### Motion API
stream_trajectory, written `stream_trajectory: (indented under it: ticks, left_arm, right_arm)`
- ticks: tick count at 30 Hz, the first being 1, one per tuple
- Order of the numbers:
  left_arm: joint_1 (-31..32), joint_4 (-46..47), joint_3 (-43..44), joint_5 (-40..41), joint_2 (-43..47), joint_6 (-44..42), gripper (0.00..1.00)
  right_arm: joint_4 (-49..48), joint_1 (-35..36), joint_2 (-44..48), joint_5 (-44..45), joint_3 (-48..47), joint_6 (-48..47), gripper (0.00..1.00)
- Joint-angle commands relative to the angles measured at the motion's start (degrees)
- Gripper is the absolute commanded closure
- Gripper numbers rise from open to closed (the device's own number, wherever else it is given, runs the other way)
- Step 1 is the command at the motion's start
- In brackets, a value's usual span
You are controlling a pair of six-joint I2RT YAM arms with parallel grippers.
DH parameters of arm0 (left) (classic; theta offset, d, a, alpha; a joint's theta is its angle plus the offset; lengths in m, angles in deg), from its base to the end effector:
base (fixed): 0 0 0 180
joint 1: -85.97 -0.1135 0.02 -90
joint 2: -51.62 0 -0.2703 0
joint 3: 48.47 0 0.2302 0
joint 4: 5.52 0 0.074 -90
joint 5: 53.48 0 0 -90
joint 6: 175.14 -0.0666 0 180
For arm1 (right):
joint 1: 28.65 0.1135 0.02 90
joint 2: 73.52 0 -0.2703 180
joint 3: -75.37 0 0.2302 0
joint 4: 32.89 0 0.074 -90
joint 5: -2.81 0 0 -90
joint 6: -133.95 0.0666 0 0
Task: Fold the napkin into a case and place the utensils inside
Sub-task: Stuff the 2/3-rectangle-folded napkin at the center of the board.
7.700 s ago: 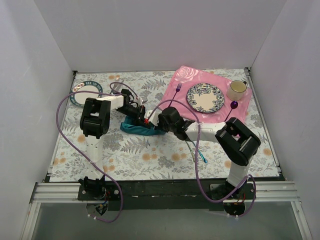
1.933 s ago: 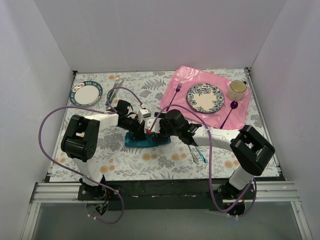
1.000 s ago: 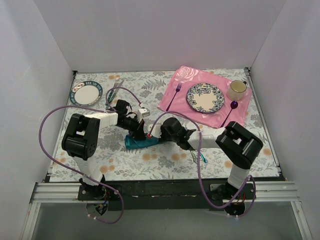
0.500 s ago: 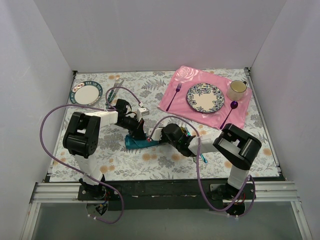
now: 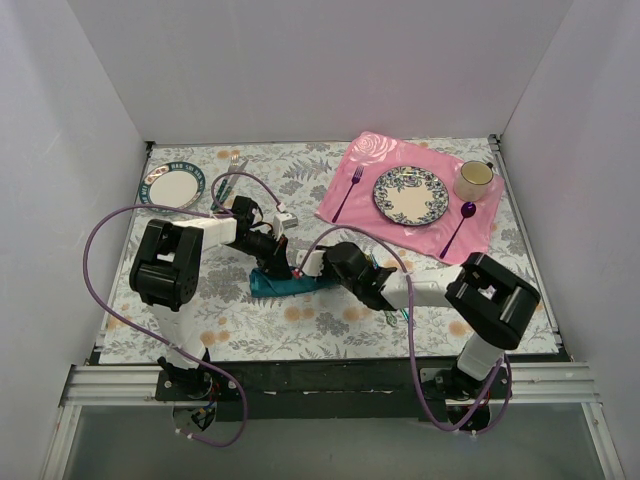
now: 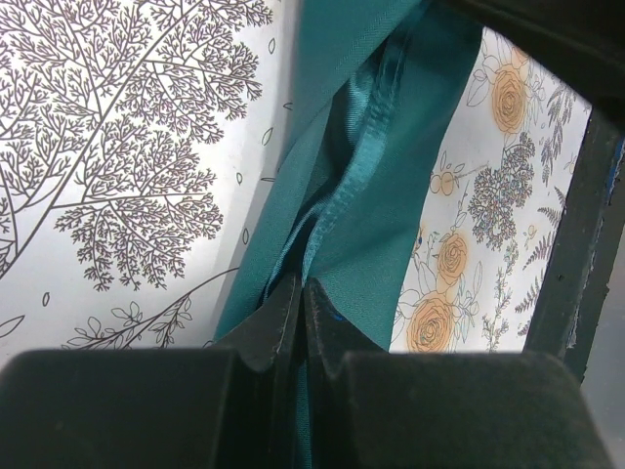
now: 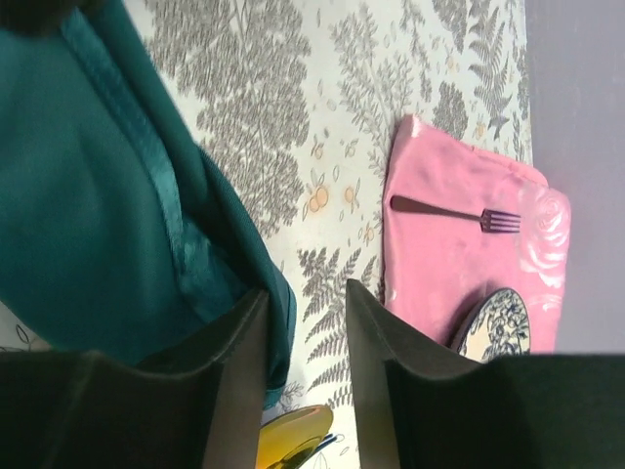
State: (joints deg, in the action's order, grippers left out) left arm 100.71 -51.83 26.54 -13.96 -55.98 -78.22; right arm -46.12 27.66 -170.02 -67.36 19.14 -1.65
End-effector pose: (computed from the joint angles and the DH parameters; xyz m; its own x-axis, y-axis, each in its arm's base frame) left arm 0.2946 -0.1306 0.1330 -0.9789 0.1783 -0.0999 0.1890 0.6035 -0.7747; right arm 0.2118 0.2770 0.1711 0.2630 -0.8171 -0.5130 -0.6105 0.2707 -0.7443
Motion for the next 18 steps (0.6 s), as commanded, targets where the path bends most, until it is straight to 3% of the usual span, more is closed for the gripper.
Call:
stream_trajectory:
  ticks: [1, 8, 12, 18]
  left_arm:
    - [-0.4, -1.1, -1.4, 10.8, -3.2, -2.2, 1.0]
    - [-0.4, -1.0, -1.3, 11.1, -3.1, -2.2, 1.0]
    - [-0.4, -0.9, -1.4, 10.8, -3.2, -2.1, 1.0]
    - [-0.4, -1.0, -1.6, 10.8, -3.2, -2.3, 1.0]
  right_arm:
    - [9.7, -0.3, 3.4, -4.8, -7.1, 7.8, 0.62]
    - [20.8, -2.8, 3.9, -9.2, -12.7, 12.0, 0.64]
    - [23.1, -3.8, 2.8, -11.8, -12.7, 12.1, 0.57]
    - [22.3, -5.8, 1.3, -14.5, -13.5, 13.3, 0.62]
